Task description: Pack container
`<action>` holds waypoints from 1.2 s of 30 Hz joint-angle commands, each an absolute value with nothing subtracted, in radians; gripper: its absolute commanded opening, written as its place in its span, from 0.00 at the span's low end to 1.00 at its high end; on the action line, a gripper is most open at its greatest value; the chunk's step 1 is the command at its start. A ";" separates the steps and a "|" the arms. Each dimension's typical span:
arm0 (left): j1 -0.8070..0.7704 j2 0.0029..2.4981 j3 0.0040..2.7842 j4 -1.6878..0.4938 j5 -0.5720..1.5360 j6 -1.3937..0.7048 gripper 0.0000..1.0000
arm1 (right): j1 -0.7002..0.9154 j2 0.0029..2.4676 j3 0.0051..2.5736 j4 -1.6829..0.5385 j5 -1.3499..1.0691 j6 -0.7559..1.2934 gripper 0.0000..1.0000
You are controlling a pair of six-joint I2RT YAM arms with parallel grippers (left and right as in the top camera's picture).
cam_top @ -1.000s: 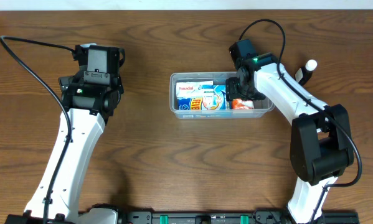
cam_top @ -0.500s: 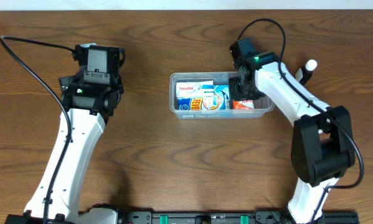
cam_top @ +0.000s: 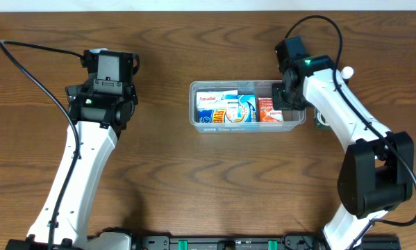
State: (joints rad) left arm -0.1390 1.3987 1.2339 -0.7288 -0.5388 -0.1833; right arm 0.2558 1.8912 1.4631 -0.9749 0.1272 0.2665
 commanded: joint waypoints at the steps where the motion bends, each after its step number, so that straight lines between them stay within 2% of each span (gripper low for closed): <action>1: -0.135 1.400 1.241 -0.729 -0.561 -0.186 0.98 | 0.245 1.905 1.422 -0.950 0.150 0.254 0.01; 10: -0.135 1.400 1.241 -0.729 -0.561 -0.186 0.98 | 0.246 1.905 1.307 -0.783 0.150 0.254 0.01; 25: -0.135 1.400 1.241 -0.729 -0.561 -0.185 0.98 | 0.246 1.905 1.234 -0.678 0.148 0.248 0.01; 36: -0.135 1.400 1.241 -0.729 -0.561 -0.185 0.98 | 0.246 1.904 1.234 -0.646 -0.125 0.013 0.02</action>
State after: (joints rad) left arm -0.1387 1.3987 1.2339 -0.7288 -0.5388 -0.1833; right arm 0.2478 1.8915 1.2400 -0.6502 -0.0193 0.0910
